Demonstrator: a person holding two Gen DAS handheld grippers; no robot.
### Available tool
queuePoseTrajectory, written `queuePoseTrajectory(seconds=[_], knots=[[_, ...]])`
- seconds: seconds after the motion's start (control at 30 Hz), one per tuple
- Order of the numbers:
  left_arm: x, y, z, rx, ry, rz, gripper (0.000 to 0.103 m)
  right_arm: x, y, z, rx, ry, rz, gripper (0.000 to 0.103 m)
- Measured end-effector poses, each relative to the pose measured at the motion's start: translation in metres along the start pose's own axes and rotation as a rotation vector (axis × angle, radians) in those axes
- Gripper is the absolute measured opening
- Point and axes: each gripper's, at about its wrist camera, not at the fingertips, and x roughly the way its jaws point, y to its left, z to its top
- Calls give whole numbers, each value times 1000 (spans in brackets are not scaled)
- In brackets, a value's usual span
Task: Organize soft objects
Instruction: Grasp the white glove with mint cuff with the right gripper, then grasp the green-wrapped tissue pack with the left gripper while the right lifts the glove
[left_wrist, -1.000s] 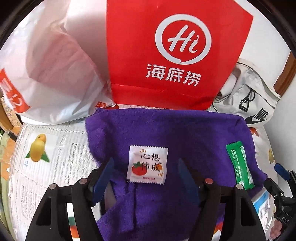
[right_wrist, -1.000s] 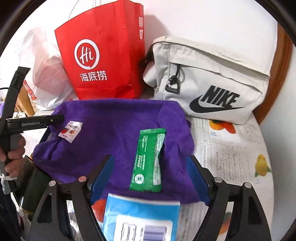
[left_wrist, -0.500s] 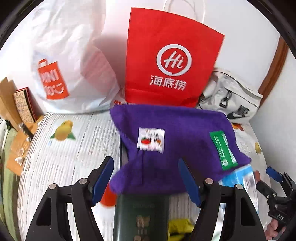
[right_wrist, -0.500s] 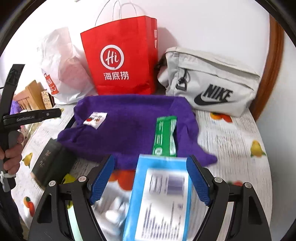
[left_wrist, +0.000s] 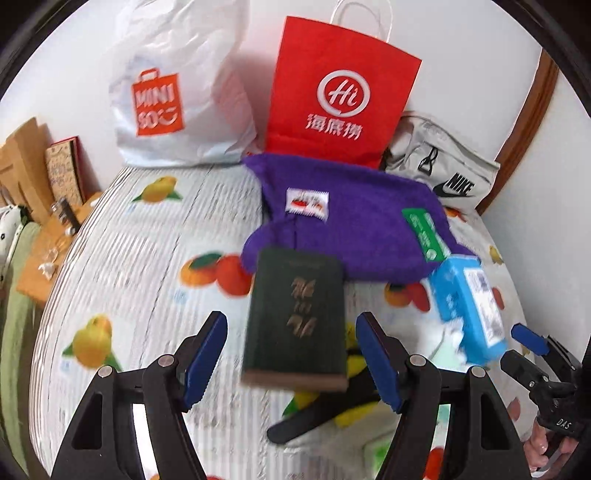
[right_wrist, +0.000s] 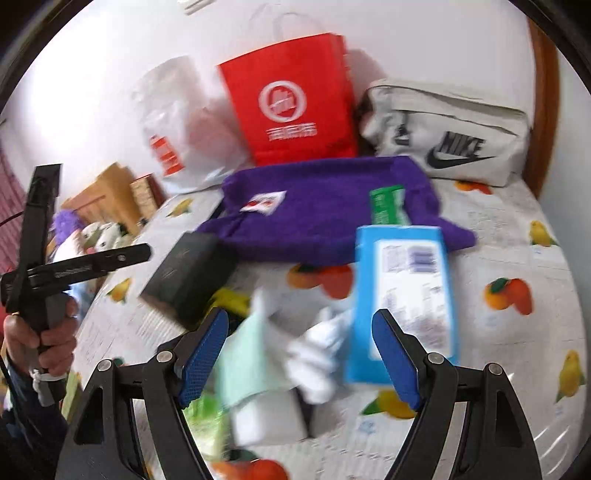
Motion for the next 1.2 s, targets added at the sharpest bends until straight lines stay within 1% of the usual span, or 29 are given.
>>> queuePoseTrajectory(seconds=[0.03,0.1,0.13,0.2,0.27,0.33,0.37,0.4,0.43,0.47,0.5,0.53,0.57,0.7,0.77,0.87,1.0,1.2], knots=[[0,3,-6,4,2,12,70,0,0,0,0,0,0,80],[0,8,-17,25,8,61,70,9,13,-8,-15,3,-3,80],[0,10,-21,28,10,80,70,9,13,-8,-15,3,-3,80],[-1,17,-31,28,12,78,70,15,15,-10,-8,-1,1,79],[-1,24,-39,19,21,73,70,29,16,-11,17,13,26,73],[0,30,-48,5,31,68,70,34,17,-10,20,20,37,63],[1,33,-50,-3,36,66,70,38,18,-9,19,27,41,61],[3,36,-52,-11,41,63,70,43,20,-9,16,37,39,57],[4,38,-55,-19,45,59,70,57,24,-9,3,76,16,48],[6,41,-57,-27,51,56,70,57,24,-9,3,76,16,42],[7,44,-60,-31,56,53,70,68,25,-10,-2,108,28,24],[7,45,-61,-32,59,52,70,68,25,-10,-2,108,28,11],[8,47,-63,-33,63,49,70,70,25,-10,-1,113,34,10],[8,50,-65,-43,65,37,70,50,32,-1,-28,20,26,9],[8,50,-67,-40,63,26,70,46,33,2,-29,6,28,9],[8,47,-69,-32,66,12,70,30,34,9,-15,-40,63,9],[8,41,-74,-24,79,-4,70,18,34,8,-3,-69,78,9],[3,30,-85,5,85,-14,70,3,29,3,10,-99,69,9]])
